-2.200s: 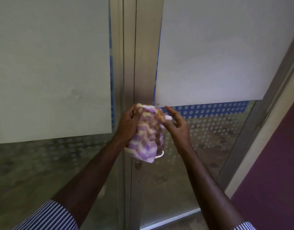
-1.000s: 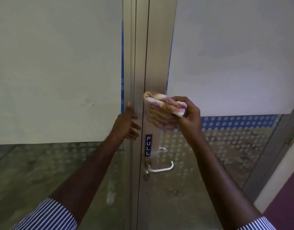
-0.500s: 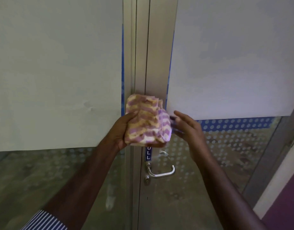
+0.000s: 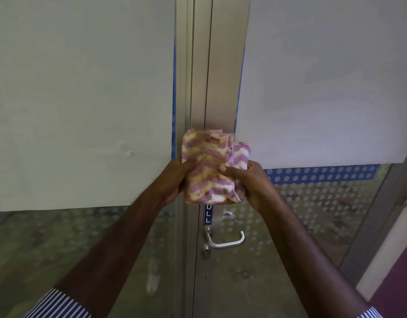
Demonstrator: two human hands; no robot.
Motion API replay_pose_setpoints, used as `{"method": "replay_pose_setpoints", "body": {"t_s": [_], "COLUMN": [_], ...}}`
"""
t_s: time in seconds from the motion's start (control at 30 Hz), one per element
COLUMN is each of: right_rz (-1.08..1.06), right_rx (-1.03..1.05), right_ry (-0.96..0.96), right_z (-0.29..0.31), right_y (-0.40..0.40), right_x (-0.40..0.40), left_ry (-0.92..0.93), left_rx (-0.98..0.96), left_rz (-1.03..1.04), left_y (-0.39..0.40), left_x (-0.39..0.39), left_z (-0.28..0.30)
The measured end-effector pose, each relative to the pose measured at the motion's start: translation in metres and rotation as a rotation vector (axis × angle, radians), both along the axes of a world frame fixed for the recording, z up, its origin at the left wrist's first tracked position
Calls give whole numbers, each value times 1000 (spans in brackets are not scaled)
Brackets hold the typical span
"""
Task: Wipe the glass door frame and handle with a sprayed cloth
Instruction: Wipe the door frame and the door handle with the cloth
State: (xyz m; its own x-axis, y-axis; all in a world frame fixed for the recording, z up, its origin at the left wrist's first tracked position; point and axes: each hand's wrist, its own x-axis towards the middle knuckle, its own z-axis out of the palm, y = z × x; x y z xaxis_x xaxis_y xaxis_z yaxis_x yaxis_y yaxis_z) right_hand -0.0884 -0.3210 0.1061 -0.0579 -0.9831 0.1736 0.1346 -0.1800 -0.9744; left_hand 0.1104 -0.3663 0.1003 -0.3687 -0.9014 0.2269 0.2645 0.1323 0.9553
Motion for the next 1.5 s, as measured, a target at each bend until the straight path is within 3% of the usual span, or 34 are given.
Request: {"method": "replay_pose_setpoints", "body": {"t_s": [0.27, 0.37, 0.43, 0.53, 0.67, 0.77, 0.9, 1.07, 1.1, 1.2, 1.27, 1.5], "right_rz": [37, 88, 122, 73, 4, 35, 195, 198, 190, 133, 136, -34], "right_rx": [-172, -164, -203, -355, -523, -598, -391, -189, -185, -215, -222, -430], "right_ry": [-46, -188, -234, -129, 164, 183, 132, -48, 37, 616, 899, 971], "right_z": [-5, -1, 0, -2, 1, 4, 8, 23, 28, 43, 46, 43], "right_y": [-15, -13, -11, -14, -13, -14, -16, -11, -8, 1, 5, 7], "right_x": [1, 8, 9, 3, 1, -1, -19, -46, -47, -38, -30, -23], "left_ry": [-72, -108, -39, 109, -289, -358, -350, -487, -520, -564, -541, -501], "left_rx": [-191, -252, -201, -22, -115, -184, -163, -412, -474, -618, -675, -734], "left_rz": [-57, -97, -172, -211, -147, -203, -127, 14, 25, 30, 43, 81], "left_y": [-5, 2, 0, -10, -12, -13, -17, -10, -8, -1, 1, 5], "left_x": [13, 10, 13, 22, 16, 19, 24, 24, 24, 20, 19, 23], "left_z": [8, 13, 12, 11, 15, 17, 19, 27, 29, 35, 40, 41]}}
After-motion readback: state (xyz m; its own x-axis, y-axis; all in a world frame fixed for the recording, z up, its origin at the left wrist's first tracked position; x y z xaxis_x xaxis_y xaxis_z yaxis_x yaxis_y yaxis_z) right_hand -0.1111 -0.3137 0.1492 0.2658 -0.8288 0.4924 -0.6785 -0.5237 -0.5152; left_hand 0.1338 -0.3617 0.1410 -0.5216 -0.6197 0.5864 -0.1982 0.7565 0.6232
